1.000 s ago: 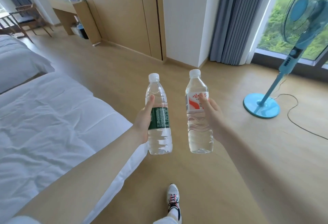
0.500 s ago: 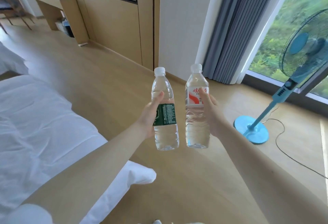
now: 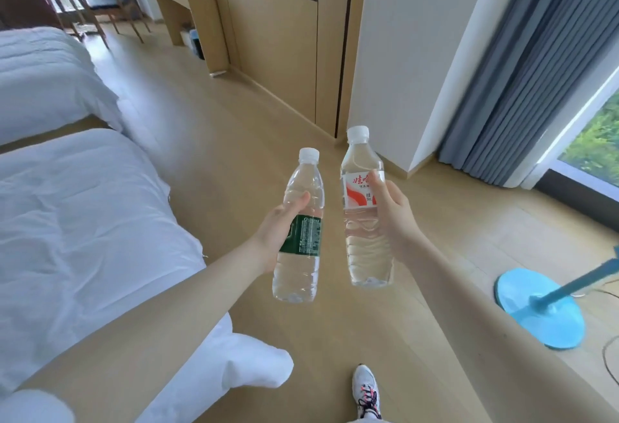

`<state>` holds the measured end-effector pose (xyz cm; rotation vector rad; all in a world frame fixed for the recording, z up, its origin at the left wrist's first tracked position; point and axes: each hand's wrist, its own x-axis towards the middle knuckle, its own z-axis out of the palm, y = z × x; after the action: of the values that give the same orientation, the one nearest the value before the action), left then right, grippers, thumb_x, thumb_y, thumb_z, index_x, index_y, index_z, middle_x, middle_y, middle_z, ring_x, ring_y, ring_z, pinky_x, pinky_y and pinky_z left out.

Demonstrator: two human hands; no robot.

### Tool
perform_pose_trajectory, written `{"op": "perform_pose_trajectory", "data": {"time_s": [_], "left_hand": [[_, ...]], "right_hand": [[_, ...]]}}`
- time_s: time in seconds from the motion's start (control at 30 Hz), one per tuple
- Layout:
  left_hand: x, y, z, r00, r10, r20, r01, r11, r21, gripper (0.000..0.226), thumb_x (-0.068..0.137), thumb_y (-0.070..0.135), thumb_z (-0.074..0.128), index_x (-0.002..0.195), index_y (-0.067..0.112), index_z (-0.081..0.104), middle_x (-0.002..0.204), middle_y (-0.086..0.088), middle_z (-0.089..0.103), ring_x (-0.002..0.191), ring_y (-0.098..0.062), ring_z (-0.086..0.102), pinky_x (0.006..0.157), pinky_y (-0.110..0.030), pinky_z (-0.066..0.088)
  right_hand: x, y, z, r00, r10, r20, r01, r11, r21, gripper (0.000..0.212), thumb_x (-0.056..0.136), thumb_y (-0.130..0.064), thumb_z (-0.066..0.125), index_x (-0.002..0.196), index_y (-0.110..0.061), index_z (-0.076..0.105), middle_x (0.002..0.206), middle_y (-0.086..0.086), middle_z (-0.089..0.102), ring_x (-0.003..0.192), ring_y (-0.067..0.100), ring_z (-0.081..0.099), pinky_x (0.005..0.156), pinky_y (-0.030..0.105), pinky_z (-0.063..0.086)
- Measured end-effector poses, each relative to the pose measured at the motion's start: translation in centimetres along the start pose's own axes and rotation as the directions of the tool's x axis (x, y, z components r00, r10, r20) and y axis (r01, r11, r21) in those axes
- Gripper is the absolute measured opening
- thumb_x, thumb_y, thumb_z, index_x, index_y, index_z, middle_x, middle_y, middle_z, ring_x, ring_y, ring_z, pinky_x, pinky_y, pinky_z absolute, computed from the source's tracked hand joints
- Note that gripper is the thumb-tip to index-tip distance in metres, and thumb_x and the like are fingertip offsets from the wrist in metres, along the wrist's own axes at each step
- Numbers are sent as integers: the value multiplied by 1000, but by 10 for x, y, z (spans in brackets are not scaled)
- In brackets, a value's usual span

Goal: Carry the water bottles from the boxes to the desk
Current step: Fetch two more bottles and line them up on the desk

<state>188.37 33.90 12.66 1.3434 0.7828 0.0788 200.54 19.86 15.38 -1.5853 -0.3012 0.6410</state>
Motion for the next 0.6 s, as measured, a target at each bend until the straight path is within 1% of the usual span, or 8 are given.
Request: {"op": "perform_pose_trajectory", "data": {"time_s": [0.1, 0.17, 0.2, 0.23, 0.33, 0.4, 0.5, 0.6], "left_hand": [[28, 25, 27, 995, -51, -90, 50, 999, -7, 41, 85, 65, 54, 105, 30, 65, 107, 0, 67, 109, -22, 58, 102, -42, 42], [46, 42, 45, 992, -34, -123, 34, 999, 0, 33, 88, 60, 52, 98, 32, 65, 98, 4, 68, 100, -16, 59, 87, -32, 44], [54, 50, 54, 989, -35, -141, 35, 999, -5, 31, 90, 58, 51, 95, 31, 65, 93, 6, 68, 95, -13, 60, 80, -29, 43], [62, 56, 62, 986, -43, -161, 42, 999, -8, 31, 89, 58, 52, 96, 31, 64, 94, 6, 68, 95, -13, 60, 80, -29, 42], [87, 64, 76, 977, -66, -202, 66, 998, -8, 48, 80, 68, 58, 110, 31, 63, 113, 2, 66, 115, -21, 55, 101, -37, 38], [99, 69, 84, 972, -61, -228, 61, 998, -7, 53, 74, 70, 62, 110, 31, 63, 113, 0, 67, 115, -23, 57, 106, -42, 38], [116, 74, 89, 963, -87, -256, 84, 996, -22, 76, 57, 75, 67, 114, 24, 64, 111, -4, 69, 110, -26, 62, 105, -49, 41], [137, 78, 84, 955, -92, -283, 91, 996, -17, 63, 71, 70, 65, 114, 24, 63, 110, -3, 70, 108, -24, 62, 106, -46, 41]], "right_hand": [[44, -10, -22, 999, 7, 53, -8, 1000, 18, 42, 95, -50, 49, 113, -13, 60, 98, 7, 70, 76, 19, 69, 65, 34, 58], [72, -17, -39, 997, 23, 80, -25, 999, 33, 43, 95, -50, 49, 113, -13, 60, 95, 6, 70, 75, 18, 69, 60, 32, 58], [86, -19, -47, 996, 32, 89, -35, 999, 34, 43, 95, -50, 49, 113, -12, 61, 95, 6, 70, 76, 19, 69, 63, 34, 58], [99, -20, -56, 995, 38, 94, -42, 998, 36, 44, 95, -50, 49, 113, -12, 61, 96, 7, 70, 78, 21, 69, 68, 37, 57], [135, -20, -77, 992, 70, 103, -75, 996, 45, 46, 94, -52, 49, 116, -14, 60, 99, 7, 71, 83, 22, 69, 79, 40, 55], [155, -19, -86, 988, 93, 120, -99, 994, 49, 49, 93, -54, 49, 119, -14, 59, 100, 7, 70, 82, 21, 69, 75, 36, 56], [179, -17, -90, 981, 120, 154, -131, 989, 63, 47, 94, -52, 50, 119, -13, 58, 97, 6, 70, 75, 18, 68, 63, 30, 54], [203, -17, -84, 974, 122, 189, -137, 988, 68, 46, 94, -50, 51, 119, -12, 59, 93, 6, 70, 72, 18, 68, 63, 30, 55]]}}
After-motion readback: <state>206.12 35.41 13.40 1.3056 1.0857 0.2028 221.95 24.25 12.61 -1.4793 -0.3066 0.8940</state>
